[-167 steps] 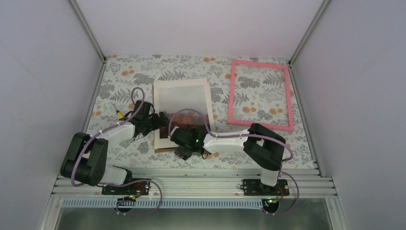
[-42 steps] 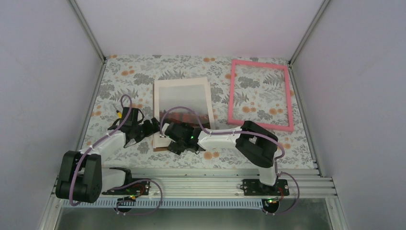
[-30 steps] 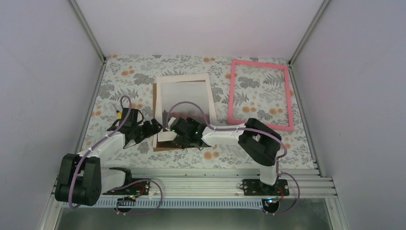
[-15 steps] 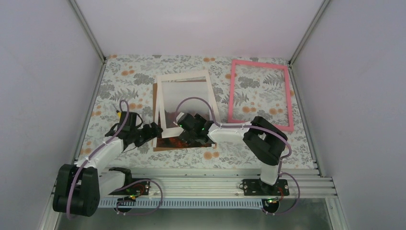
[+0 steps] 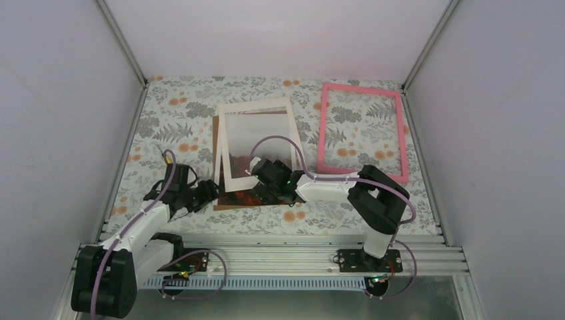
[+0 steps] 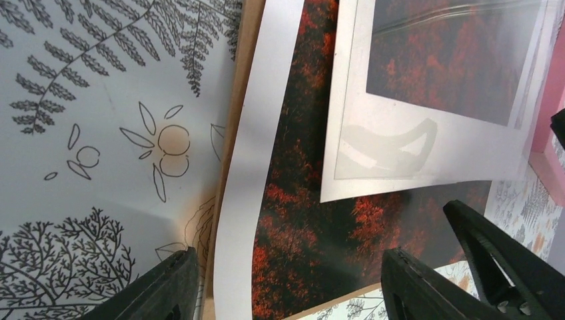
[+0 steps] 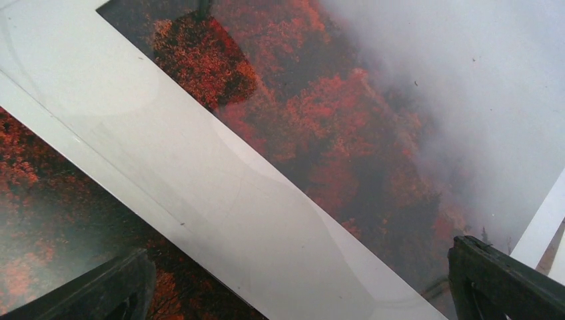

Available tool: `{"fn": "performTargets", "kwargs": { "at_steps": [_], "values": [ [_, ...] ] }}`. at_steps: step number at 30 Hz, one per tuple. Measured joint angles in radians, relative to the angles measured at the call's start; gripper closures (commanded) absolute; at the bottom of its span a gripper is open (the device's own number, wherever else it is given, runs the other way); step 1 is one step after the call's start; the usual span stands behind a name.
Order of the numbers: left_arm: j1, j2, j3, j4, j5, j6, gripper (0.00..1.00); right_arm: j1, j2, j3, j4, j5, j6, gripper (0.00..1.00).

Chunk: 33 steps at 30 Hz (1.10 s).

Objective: Take the photo out of the frame

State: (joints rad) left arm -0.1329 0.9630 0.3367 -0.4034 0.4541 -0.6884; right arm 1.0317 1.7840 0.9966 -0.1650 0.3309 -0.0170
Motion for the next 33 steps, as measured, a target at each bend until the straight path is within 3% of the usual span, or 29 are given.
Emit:
{"fn": "performTargets", "kwargs": {
  "at_steps": [15,33],
  "values": [
    [-0.021,-0.016,-0.010,-0.014,0.034,-0.032,0.49,0.000,-0.009,-0.026,0.016,-0.002,0.014,0.00],
    [-0.023,0.042,-0.043,0.127,0.060,-0.085,0.42,0.000,-0.009,-0.030,0.040,-0.051,0.021,0.00]
  ]
}}
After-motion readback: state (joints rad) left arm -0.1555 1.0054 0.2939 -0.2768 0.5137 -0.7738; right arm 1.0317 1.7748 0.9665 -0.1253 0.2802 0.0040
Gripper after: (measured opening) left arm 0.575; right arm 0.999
